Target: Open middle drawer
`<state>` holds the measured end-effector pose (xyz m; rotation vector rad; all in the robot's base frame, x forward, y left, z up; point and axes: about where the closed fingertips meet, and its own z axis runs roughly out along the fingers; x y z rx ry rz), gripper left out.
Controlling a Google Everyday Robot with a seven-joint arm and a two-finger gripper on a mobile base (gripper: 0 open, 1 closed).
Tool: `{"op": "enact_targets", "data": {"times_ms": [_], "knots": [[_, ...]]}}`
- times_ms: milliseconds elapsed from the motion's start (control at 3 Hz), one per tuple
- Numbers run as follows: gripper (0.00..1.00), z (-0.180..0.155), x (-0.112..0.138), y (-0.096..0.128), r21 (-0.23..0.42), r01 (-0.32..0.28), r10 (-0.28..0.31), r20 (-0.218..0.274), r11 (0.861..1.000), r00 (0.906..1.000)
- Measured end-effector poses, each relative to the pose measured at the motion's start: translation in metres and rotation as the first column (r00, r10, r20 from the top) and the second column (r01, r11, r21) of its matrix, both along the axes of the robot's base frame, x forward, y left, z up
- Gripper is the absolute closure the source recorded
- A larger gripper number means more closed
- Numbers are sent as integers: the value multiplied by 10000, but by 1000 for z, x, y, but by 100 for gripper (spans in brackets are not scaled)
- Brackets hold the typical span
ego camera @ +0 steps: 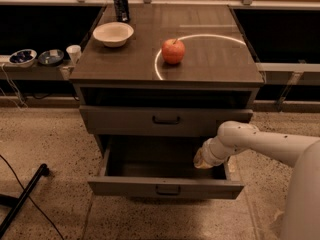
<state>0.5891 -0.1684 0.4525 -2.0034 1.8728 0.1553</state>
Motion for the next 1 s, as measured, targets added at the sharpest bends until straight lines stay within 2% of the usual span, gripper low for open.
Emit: {"op": "enact_targets", "data": {"times_ms": [667,1000], "knots": [[100,-48,4,4,95,13,-6,-732,10000,9973],[100,-64,-18,9,147,-236,253,-1322,9996,9909]]}}
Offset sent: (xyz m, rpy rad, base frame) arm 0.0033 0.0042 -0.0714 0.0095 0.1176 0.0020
